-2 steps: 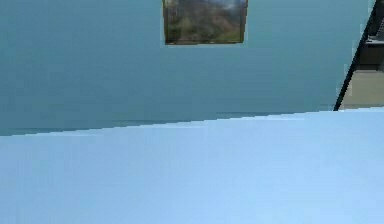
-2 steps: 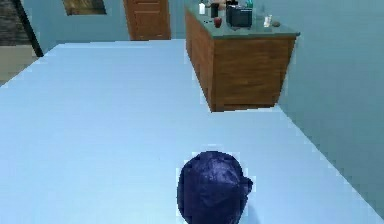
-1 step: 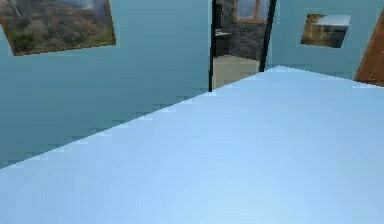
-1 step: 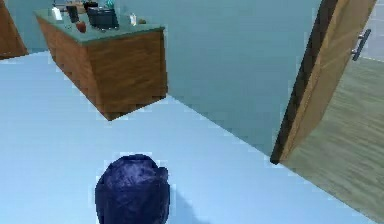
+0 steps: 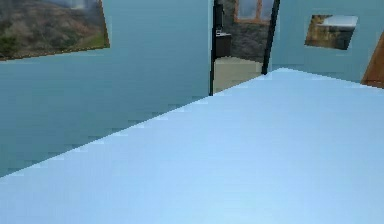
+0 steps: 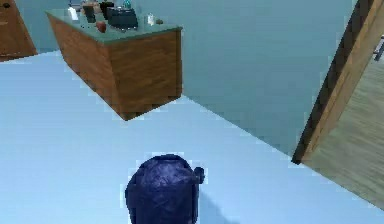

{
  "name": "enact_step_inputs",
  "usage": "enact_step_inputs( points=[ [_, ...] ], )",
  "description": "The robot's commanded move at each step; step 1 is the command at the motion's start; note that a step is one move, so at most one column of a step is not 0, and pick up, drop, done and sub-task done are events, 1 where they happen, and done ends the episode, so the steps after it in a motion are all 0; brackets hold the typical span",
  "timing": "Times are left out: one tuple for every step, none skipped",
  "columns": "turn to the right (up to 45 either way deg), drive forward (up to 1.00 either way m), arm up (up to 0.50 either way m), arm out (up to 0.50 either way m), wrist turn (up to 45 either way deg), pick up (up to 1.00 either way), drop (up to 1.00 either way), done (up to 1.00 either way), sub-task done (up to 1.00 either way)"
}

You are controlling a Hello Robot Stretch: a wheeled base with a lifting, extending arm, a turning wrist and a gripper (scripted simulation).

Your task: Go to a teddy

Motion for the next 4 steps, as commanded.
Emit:
enact_step_inputs(
  points=[
    [0.0, 0.5, 0.0, 0.0, 0.0, 0.0, 0.0, 0.0, 0.0],
    [18.0, 0.0, 0.0, 0.0, 0.0, 0.0, 0.0, 0.0, 0.0],
    [0.0, 1.0, 0.0, 0.0, 0.0, 0.0, 0.0, 0.0, 0.0],
    [3.0, 0.0, 0.0, 0.0, 0.0, 0.0, 0.0, 0.0, 0.0]
  ],
)
